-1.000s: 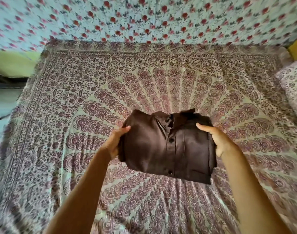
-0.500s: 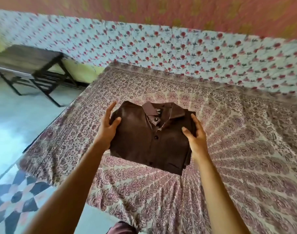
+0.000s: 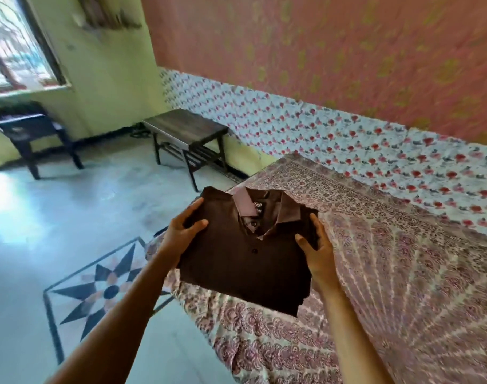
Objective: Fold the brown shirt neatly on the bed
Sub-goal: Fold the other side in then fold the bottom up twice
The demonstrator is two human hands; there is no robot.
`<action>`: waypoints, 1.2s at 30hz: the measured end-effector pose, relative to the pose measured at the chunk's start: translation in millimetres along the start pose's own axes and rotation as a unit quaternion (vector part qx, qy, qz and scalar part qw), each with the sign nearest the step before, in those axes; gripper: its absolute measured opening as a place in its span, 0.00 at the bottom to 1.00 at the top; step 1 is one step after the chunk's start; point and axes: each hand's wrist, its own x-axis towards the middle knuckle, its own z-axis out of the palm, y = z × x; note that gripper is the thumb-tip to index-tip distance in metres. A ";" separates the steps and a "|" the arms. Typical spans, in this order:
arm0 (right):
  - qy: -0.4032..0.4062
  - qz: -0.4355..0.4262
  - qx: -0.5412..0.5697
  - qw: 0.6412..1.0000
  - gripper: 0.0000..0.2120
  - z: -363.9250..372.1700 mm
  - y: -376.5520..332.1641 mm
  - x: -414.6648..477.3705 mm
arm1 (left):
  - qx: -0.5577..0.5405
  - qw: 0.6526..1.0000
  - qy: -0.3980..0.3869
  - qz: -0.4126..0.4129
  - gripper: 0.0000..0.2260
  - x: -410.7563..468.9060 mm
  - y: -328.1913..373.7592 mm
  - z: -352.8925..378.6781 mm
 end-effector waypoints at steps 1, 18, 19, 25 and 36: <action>0.001 0.001 0.005 1.000 0.27 18.8 4.0 3.4 | 0.002 1.000 0.000 -0.004 0.24 6.8 -6.0 -17.2; 0.095 0.106 -0.001 0.990 0.28 223.1 96.1 41.7 | 0.048 0.991 -0.103 -0.070 0.24 147.7 -129.7 -178.0; 0.097 0.113 -0.012 0.989 0.28 228.4 106.8 48.9 | 0.055 0.990 -0.108 -0.078 0.24 156.2 -139.9 -179.4; 0.112 0.166 -0.037 0.979 0.29 256.1 175.0 92.0 | 0.095 0.978 -0.143 -0.121 0.24 214.3 -203.1 -178.5; 0.194 0.312 -0.084 0.926 0.30 284.9 297.0 126.9 | 0.222 0.917 -0.293 -0.156 0.27 302.7 -339.1 -153.2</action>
